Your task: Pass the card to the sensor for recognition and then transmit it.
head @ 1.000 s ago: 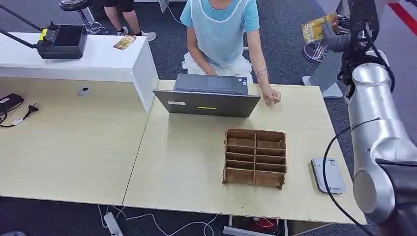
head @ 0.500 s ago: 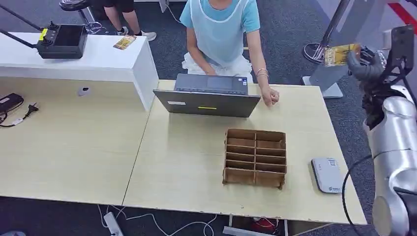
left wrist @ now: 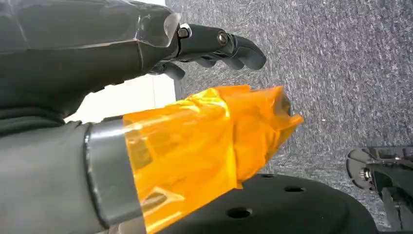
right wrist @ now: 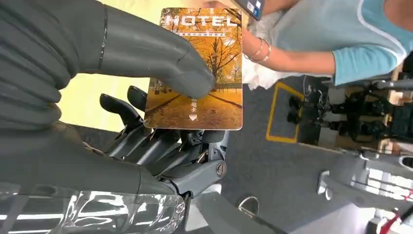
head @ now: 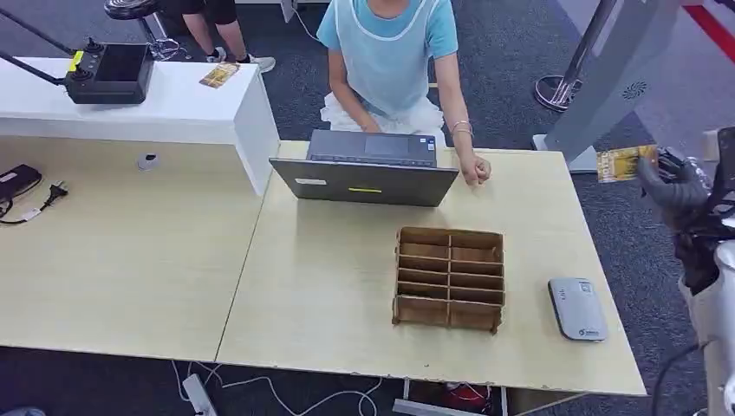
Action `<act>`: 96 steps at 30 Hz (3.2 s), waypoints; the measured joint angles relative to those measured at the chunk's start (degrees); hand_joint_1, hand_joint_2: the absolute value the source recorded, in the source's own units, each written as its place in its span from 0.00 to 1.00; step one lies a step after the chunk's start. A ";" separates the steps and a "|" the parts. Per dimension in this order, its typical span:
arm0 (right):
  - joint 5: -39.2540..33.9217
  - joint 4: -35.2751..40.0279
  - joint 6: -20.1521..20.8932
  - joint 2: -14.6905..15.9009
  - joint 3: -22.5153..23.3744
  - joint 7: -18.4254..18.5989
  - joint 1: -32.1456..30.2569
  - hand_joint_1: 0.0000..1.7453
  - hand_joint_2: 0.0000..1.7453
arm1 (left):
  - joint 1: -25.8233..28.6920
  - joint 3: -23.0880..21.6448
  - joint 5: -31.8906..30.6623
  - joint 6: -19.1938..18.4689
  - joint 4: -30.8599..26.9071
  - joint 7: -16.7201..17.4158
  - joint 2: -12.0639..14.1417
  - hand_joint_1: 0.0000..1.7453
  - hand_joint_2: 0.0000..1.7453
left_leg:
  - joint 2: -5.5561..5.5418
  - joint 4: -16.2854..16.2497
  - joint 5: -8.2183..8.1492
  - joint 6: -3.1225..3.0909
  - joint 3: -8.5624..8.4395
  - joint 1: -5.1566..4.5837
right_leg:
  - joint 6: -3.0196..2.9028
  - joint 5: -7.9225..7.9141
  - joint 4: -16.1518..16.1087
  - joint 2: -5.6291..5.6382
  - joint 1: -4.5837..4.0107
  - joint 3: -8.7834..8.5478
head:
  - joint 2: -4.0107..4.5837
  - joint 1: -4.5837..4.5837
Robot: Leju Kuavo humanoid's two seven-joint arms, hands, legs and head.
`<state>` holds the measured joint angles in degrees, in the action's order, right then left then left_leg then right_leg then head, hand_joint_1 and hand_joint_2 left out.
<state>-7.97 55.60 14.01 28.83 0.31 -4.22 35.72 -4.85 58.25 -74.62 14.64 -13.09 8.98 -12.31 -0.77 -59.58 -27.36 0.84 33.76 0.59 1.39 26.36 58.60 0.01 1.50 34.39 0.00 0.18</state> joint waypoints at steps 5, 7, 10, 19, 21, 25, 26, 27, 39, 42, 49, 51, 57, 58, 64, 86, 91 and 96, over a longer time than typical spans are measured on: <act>-1.66 0.55 0.90 1.62 0.74 -0.26 -3.35 1.00 1.00 | 0.02 0.20 0.00 0.00 0.00 0.00 0.00 0.00 0.00 | 0.00 0.00 0.00 0.00 0.01 -0.01 | 0.00 0.00 0.00 0.01 0.00 0.00 | 0.00 -0.02; -2.10 0.79 1.10 1.96 0.92 -0.29 -4.34 1.00 1.00 | 0.02 0.22 0.00 -0.02 0.00 0.02 0.02 0.00 0.00 | 0.01 0.00 0.00 0.00 0.00 -0.01 | 0.00 0.00 0.00 0.02 0.00 0.00 | 0.00 -0.02; -3.55 1.51 1.82 2.47 1.75 -0.35 -6.59 1.00 1.00 | 0.04 0.26 0.00 -0.02 0.00 0.02 0.02 0.00 0.00 | 0.01 0.00 -0.02 -0.03 0.01 -0.01 | 0.01 0.01 -0.01 0.00 0.00 0.00 | 0.00 -0.02; -4.95 3.37 2.54 3.58 3.21 -0.81 -11.48 1.00 1.00 | 0.05 0.28 -0.07 0.04 0.00 -0.04 0.07 0.00 0.00 | 0.03 0.01 -0.03 -0.03 0.01 -0.01 | 0.01 0.01 -0.01 0.02 0.00 0.01 | 0.00 0.00; -5.36 3.98 2.87 3.85 3.52 -0.96 -12.68 1.00 1.00 | 0.05 0.26 -0.09 0.07 0.00 -0.35 0.07 0.00 0.00 | 0.01 0.01 -0.03 -0.04 0.02 0.00 | 0.01 0.01 -0.01 -0.01 0.00 0.01 | 0.00 -0.02; -5.53 4.22 3.11 3.89 3.63 -1.12 -13.12 1.00 1.00 | 0.06 0.26 -0.09 0.07 0.00 -0.37 0.07 0.00 0.00 | 0.01 0.01 -0.03 -0.04 0.02 0.00 | 0.01 0.01 -0.01 -0.01 0.00 0.01 | 0.00 0.00; -5.53 4.22 3.11 3.89 3.63 -1.12 -13.12 1.00 1.00 | 0.06 0.26 -0.09 0.07 0.00 -0.37 0.07 0.00 0.00 | 0.01 0.01 -0.03 -0.04 0.02 0.00 | 0.01 0.01 -0.01 -0.01 0.00 0.01 | 0.00 0.00; -5.54 4.22 3.11 3.89 3.63 -1.12 -13.16 1.00 1.00 | 0.06 0.26 -0.09 0.07 0.00 -0.37 0.07 0.00 0.00 | 0.01 0.01 -0.03 -0.03 0.02 0.00 | 0.01 0.01 -0.01 -0.01 0.00 0.01 | 0.00 0.00; -5.75 13.55 3.15 3.93 6.71 -1.86 -27.02 1.00 1.00 | 0.07 0.37 0.59 0.13 0.00 -0.46 0.00 0.00 0.00 | 0.02 0.02 -0.07 -0.08 0.06 -0.01 | 0.06 0.06 -0.01 -0.02 0.01 0.02 | 0.00 0.00; -4.61 13.90 3.00 3.93 6.91 -1.88 -27.77 1.00 1.00 | 0.07 0.37 0.59 0.13 0.02 -0.48 0.00 0.00 0.00 | 0.03 0.02 -0.07 -0.08 0.05 -0.01 | 0.06 0.06 -0.01 0.00 0.01 0.02 | 0.00 0.00; 1.51 14.36 0.05 3.43 6.29 -1.82 -28.27 1.00 1.00 | 0.08 0.66 0.79 -0.11 0.02 -0.39 0.00 0.00 0.00 | 0.04 0.02 -0.07 -0.08 0.05 -0.01 | 0.06 0.06 -0.01 -0.01 0.01 0.02 | 0.00 0.00; 3.63 14.38 -0.96 3.30 5.99 -1.75 -28.38 1.00 1.00 | 0.08 0.72 0.79 -0.20 0.00 -0.39 0.00 0.00 0.00 | 0.02 0.02 -0.07 -0.08 0.06 -0.01 | 0.06 0.06 -0.01 -0.02 0.01 0.02 | 0.00 0.00; 5.55 13.86 -1.74 2.64 5.35 -1.62 -28.39 1.00 1.00 | 0.08 0.74 0.57 -0.24 0.02 -0.33 0.00 0.00 0.00 | 0.03 0.02 -0.07 -0.08 0.06 -0.01 | 0.06 0.06 -0.01 -0.01 0.01 0.02 | 0.00 0.00; 5.57 13.75 -1.74 2.51 5.33 -1.62 -28.39 1.00 1.00 | 0.08 0.74 0.50 -0.24 0.02 -0.28 0.00 0.00 0.00 | 0.03 0.02 -0.07 -0.08 0.06 -0.02 | 0.06 0.06 -0.01 -0.01 0.01 0.02 | 0.00 0.00; 5.70 12.61 -1.64 1.68 5.33 -1.75 -28.57 1.00 1.00 | 0.08 0.74 0.04 -0.22 0.02 0.20 0.00 0.00 0.00 | 0.04 0.02 -0.07 -0.08 0.05 -0.02 | 0.06 0.06 -0.01 -0.01 0.01 0.02 | 0.00 0.00; 7.53 9.68 -1.07 -0.88 5.33 -1.90 -30.14 1.00 1.00 | 0.08 0.74 -0.44 -0.22 0.02 0.20 0.00 0.00 0.00 | 0.04 0.02 -0.07 -0.08 0.05 -0.02 | 0.06 0.06 -0.01 -0.01 0.01 0.03 | 0.00 0.00; 8.81 9.60 -1.22 -1.07 5.27 -1.53 -30.55 1.00 1.00 | 0.08 0.74 -0.50 -0.22 0.02 0.20 0.00 0.00 0.00 | 0.04 0.02 -0.07 -0.08 0.05 -0.02 | 0.06 0.06 -0.01 0.00 0.01 0.03 | 0.00 0.00; 10.81 9.18 -2.07 -1.44 4.79 -0.77 -30.70 1.00 1.00 | 0.08 0.74 -0.59 -0.22 0.02 0.20 0.00 0.00 0.00 | 0.04 0.02 -0.07 -0.08 0.06 -0.02 | 0.06 0.06 -0.01 0.00 0.01 0.03 | 0.00 0.00</act>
<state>2.84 64.78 11.94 27.39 5.09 -4.98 5.02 -4.77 58.99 -75.21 14.43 -13.07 9.18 -12.31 -0.73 -59.56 -27.43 0.76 33.82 0.58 1.45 26.42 58.59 0.00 1.51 34.42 0.00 0.17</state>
